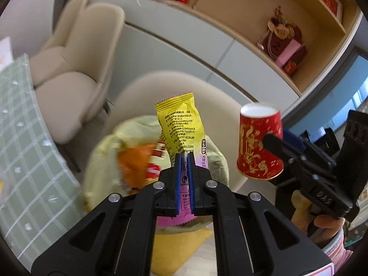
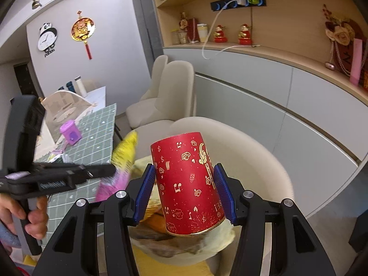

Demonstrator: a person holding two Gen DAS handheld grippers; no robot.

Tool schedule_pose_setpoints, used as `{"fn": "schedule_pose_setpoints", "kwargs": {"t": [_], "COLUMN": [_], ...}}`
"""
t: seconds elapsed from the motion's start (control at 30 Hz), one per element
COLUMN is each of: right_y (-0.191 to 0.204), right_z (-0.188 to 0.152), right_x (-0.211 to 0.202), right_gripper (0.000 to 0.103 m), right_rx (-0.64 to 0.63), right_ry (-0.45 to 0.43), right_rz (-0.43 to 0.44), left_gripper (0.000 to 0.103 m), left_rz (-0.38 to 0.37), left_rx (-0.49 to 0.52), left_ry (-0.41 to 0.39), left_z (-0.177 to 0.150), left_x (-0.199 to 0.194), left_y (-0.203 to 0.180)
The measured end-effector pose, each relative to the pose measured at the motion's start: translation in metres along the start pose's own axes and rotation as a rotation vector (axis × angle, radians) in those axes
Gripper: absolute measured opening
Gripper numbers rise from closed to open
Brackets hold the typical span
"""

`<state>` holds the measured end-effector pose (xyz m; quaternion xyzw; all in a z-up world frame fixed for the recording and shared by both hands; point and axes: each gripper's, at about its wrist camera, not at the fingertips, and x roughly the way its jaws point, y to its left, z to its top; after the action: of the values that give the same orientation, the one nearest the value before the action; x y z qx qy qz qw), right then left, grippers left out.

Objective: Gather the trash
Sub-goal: 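Carry the wrapper and red cup to the yellow trash bag and drop them in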

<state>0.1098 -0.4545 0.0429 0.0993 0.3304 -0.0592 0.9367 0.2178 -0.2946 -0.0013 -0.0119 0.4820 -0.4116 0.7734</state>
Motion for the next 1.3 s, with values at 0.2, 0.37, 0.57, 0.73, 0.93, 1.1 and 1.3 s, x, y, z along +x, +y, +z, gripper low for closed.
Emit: {"fn": "schedule_pose_setpoints", "kwargs": {"t": [0.2, 0.37, 0.57, 0.73, 0.93, 1.1, 1.3], "right_y": [-0.023, -0.026, -0.014, 0.005, 0.027, 0.04, 0.044], "right_z": [0.001, -0.003, -0.01, -0.022, -0.053, -0.056, -0.052], "right_x": [0.003, 0.014, 0.045, 0.094, 0.149, 0.146, 0.127], "right_gripper": [0.05, 0.05, 0.05, 0.05, 0.05, 0.05, 0.055], "right_rx": [0.032, 0.046, 0.052, 0.09, 0.094, 0.041, 0.038], "right_ry": [0.001, 0.026, 0.08, 0.187, 0.363, 0.369, 0.315], "right_rz": [-0.021, 0.002, 0.083, 0.184, 0.231, 0.207, 0.172], "left_gripper": [0.005, 0.016, 0.032, 0.032, 0.032, 0.032, 0.035], "left_rz": [0.176, 0.187, 0.176, 0.237, 0.297, 0.334, 0.345], "left_rx": [0.02, -0.003, -0.044, -0.101, -0.178, -0.246, -0.3], "left_ry": [0.18, 0.18, 0.075, 0.009, -0.027, -0.038, -0.048], "left_z": [-0.001, -0.005, -0.003, -0.015, -0.039, -0.059, -0.081], "left_x": [0.077, 0.082, 0.034, -0.015, -0.058, -0.079, -0.091], "left_y": [0.002, 0.0, 0.006, 0.034, 0.069, 0.093, 0.112]}}
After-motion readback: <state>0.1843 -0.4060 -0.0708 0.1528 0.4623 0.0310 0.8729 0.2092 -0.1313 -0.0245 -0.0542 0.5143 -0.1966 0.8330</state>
